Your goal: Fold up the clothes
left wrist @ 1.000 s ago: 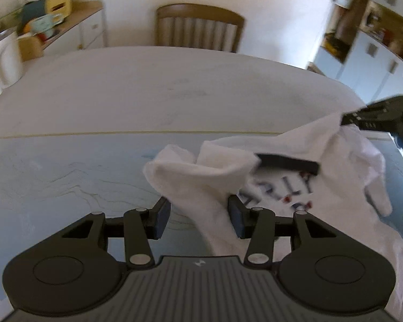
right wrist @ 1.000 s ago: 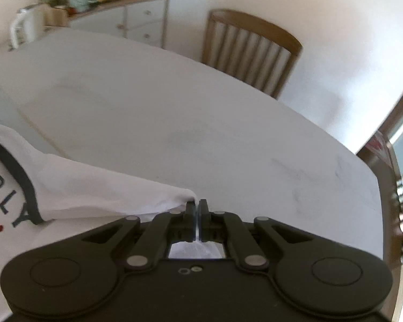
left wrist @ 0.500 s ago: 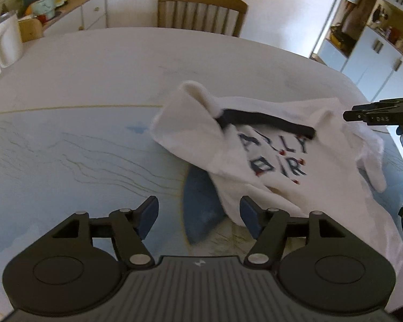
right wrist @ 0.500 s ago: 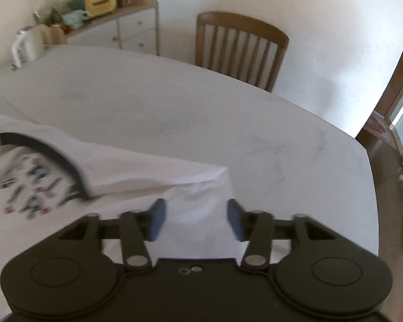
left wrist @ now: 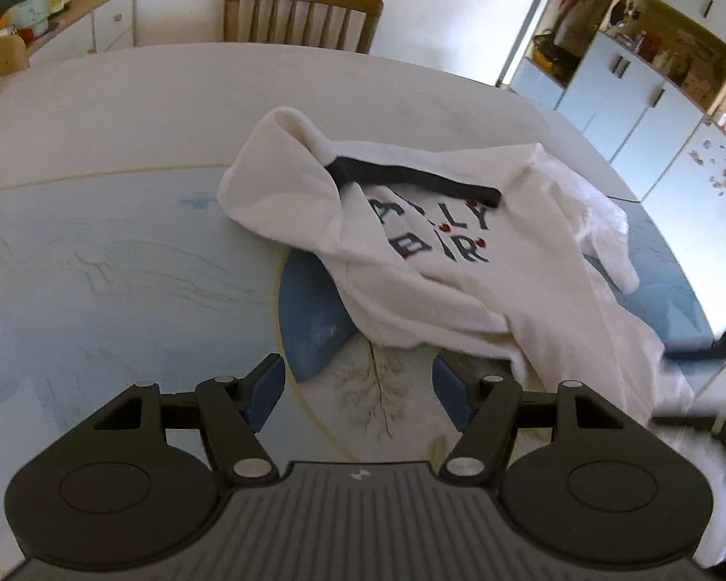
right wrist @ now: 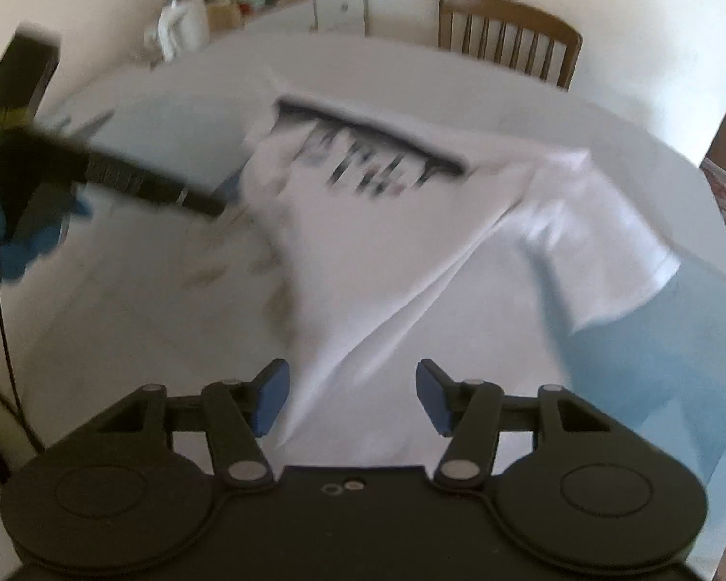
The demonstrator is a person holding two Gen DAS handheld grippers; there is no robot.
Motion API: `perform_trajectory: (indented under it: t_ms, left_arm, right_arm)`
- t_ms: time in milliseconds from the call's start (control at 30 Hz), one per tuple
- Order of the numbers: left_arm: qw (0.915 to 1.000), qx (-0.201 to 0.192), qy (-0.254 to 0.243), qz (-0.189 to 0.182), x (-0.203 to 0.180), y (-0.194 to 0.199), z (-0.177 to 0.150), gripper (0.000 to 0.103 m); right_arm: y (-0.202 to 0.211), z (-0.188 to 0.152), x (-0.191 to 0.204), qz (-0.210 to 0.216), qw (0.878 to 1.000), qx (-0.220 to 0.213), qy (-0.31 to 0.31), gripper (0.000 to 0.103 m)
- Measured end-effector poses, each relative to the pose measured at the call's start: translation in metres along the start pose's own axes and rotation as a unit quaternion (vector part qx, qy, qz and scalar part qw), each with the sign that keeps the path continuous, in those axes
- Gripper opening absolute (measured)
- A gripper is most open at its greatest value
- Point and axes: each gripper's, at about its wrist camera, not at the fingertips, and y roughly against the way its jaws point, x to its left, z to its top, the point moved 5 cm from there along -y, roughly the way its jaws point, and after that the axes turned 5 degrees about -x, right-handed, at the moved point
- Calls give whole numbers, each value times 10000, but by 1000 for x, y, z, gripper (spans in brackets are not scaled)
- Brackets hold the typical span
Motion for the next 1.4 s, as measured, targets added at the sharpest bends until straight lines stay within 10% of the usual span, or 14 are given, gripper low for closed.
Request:
perform_trajectory:
  t_ms: [467, 900, 1400]
  left_arm:
    - [9989, 75, -214, -404, 7, 22, -20, 66]
    - [9981, 167, -134, -576, -34, 3, -20, 66]
    - [9973, 383, 405, -479, -108, -50, -7, 66]
  right_arm:
    - [-28, -12, 27, -840, 9953, 177, -454, 103]
    - [-16, 69, -103, -988, 9919, -455, -652, 97]
    - [-70, 47, -156, -343, 9963, -219, -752, 103]
